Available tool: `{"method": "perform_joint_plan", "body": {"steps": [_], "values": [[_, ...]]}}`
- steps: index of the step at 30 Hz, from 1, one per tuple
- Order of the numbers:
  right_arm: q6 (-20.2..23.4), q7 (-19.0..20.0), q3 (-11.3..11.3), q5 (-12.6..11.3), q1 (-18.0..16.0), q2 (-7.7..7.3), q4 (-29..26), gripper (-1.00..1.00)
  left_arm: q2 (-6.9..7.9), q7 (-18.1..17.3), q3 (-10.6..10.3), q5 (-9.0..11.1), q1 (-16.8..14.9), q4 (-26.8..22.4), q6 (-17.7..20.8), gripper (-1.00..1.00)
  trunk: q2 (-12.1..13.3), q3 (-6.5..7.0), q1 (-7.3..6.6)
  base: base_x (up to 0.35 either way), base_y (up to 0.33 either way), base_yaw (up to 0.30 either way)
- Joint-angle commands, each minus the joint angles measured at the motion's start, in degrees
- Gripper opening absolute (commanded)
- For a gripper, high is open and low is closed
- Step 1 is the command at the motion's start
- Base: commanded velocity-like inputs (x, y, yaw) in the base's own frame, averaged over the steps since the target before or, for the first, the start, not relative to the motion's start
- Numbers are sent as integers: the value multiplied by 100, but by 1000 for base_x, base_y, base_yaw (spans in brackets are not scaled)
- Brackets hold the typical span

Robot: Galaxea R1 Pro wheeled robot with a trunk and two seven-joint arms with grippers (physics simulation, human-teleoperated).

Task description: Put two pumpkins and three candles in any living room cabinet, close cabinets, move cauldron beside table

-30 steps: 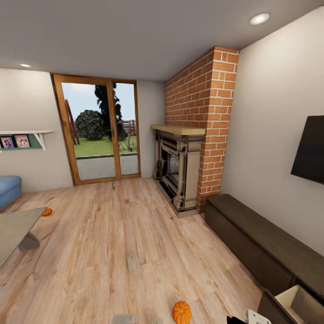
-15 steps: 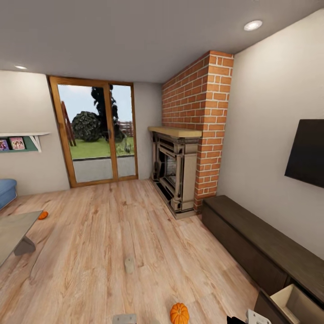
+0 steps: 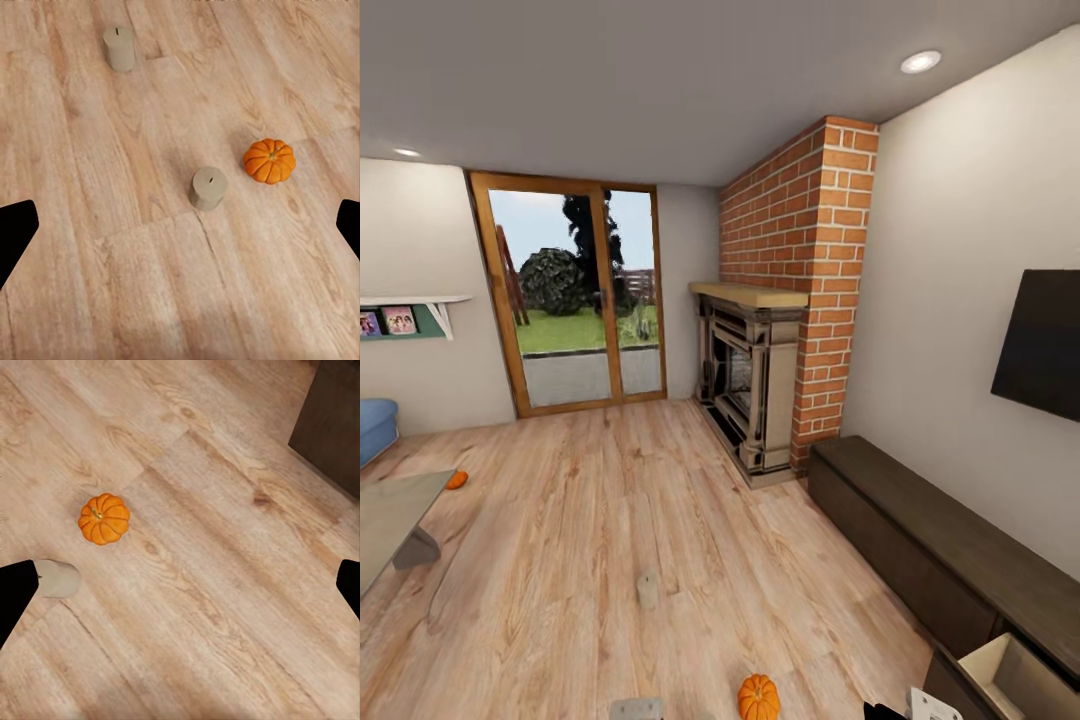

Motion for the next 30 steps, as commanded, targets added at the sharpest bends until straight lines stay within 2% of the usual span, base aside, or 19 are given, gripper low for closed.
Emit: {"method": "perform_joint_plan", "body": {"steps": [1,30], "values": [[28,-16,-7,-24,-1,0,-13,100,5,46,-30,46,-4,-9,16,100,33,8,-21,0,0,0],[29,-16,-7,-24,-1,4,-5,100,5,52,-30,46,-4,-9,16,100,1196,529,-658,0,0,0]]}}
